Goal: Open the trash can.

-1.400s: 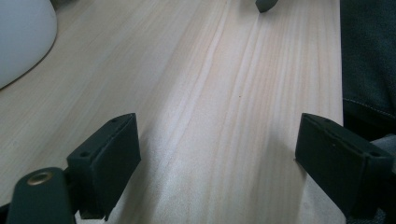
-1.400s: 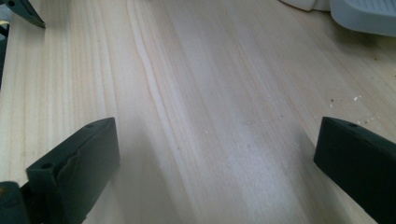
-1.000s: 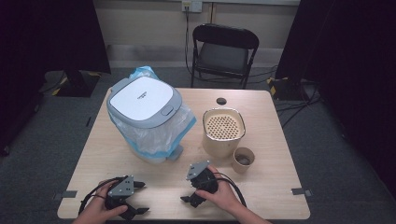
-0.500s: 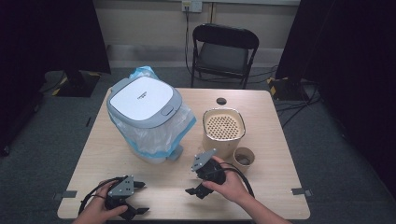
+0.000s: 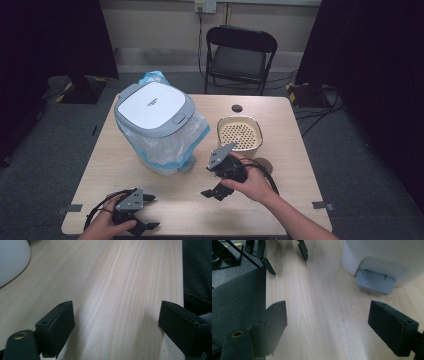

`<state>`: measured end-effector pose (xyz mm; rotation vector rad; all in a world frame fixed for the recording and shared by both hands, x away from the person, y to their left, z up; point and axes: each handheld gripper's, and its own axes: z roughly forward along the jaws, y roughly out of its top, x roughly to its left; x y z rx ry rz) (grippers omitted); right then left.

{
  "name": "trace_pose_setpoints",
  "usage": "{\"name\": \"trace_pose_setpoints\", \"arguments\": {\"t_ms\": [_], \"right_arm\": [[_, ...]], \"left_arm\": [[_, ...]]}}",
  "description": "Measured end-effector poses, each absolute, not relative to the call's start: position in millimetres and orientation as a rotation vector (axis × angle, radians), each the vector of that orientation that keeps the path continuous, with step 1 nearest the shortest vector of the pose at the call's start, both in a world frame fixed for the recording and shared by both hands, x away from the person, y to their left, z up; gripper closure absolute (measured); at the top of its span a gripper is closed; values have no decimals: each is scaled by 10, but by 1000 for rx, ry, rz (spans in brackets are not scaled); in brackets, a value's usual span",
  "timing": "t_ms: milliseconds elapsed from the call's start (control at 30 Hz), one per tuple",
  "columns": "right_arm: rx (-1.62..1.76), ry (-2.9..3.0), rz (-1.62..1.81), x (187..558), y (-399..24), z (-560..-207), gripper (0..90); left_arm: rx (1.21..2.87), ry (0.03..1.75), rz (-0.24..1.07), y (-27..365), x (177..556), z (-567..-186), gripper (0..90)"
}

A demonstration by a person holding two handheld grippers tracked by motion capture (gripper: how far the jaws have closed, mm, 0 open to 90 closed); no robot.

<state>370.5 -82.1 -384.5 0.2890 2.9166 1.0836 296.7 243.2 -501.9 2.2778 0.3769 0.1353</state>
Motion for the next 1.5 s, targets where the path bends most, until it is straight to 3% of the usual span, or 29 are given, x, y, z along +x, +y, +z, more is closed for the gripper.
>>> {"name": "trace_pose_setpoints", "arguments": {"t_ms": [633, 1500], "right_arm": [[212, 2883, 1077, 3910, -684, -3144, 154], [216, 2865, 1103, 4187, -507, -2672, 153]], "left_arm": [[2278, 374, 139, 2433, 2968, -5018, 128], [2284, 369, 135, 2434, 2971, -5015, 123]]}}
